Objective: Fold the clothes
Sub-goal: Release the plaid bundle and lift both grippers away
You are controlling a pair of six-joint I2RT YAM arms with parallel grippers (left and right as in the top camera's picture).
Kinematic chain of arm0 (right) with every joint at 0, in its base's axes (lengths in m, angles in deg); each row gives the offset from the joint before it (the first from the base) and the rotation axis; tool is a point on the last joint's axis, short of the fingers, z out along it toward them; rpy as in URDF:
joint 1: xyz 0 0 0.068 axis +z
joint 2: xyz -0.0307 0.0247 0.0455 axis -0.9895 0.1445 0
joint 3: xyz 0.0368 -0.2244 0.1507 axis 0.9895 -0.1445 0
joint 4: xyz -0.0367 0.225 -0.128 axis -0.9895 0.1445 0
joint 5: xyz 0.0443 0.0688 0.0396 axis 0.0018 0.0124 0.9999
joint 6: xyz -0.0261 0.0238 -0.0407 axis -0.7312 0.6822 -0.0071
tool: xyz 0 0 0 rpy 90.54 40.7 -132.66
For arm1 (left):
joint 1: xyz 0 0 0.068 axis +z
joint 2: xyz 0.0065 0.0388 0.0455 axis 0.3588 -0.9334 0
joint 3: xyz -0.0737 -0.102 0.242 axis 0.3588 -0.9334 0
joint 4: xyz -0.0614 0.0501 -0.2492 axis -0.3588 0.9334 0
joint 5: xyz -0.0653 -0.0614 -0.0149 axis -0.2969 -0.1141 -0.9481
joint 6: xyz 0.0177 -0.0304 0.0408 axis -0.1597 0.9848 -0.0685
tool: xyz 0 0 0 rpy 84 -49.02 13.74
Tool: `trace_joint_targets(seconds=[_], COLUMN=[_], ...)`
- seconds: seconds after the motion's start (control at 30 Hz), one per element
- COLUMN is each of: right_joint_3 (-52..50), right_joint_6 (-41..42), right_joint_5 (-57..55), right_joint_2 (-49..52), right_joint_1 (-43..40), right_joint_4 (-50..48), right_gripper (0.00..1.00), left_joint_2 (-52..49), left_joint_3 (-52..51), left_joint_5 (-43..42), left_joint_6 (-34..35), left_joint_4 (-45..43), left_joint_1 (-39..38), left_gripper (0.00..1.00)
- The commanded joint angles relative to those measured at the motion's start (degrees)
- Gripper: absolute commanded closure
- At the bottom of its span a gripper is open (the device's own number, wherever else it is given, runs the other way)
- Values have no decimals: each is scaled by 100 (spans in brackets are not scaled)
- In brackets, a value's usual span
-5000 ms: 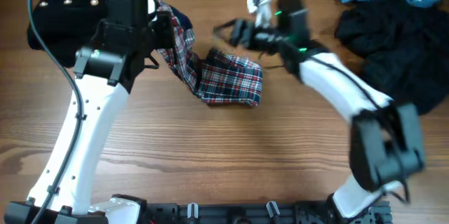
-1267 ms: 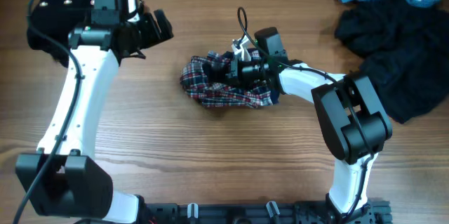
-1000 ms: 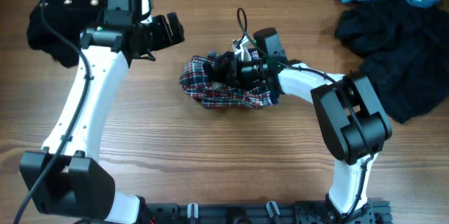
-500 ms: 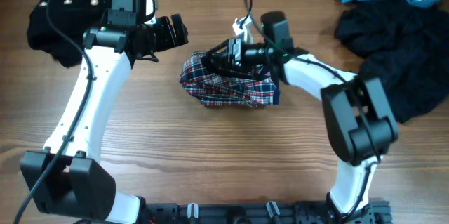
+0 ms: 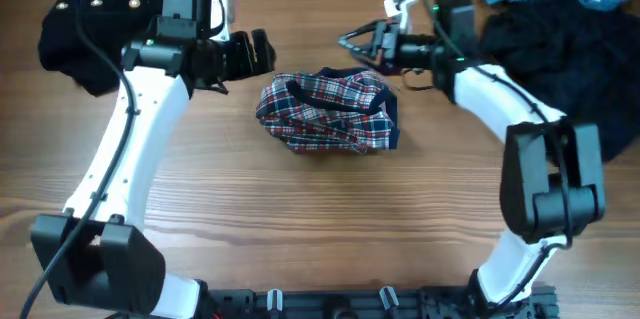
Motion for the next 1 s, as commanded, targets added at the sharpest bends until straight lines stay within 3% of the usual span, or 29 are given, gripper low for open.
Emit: trace_joint_targets(seconds=[0.0,0.13,0.27,0.43,0.83,0.97], right_joint_3=[74,74,74,74,74,74], right_joint_6=[-527,-723,-839,-1325,-1438,-1255], right_joint_5=[603,732,761,907,1069,1320], right_joint_2=[-52,-52,-52,-52,-52,-122], right_joint_1=[-289,-450,-511,-522,-645,-911], right_joint_4=[61,155,136,142,138,-55], right_gripper=[25,24,23,20,17,12], left_joint_2=[-87,-181,-376,-800,-1733,-1777], left_joint_3=[-450,-662,-662,-662,-662,-660], left_joint_5=[-509,-669,-1145,-1080,-715,-717], left_joint_6=[-378,-413,-876,-1727,-1722,-1720], left_joint_4=[-354,-664,-844,-1045,-1303,-1445], left_joint_1=[-232,-417,-671,-1075,-1211,-1209], left_gripper=[0,0,0,0,0,0])
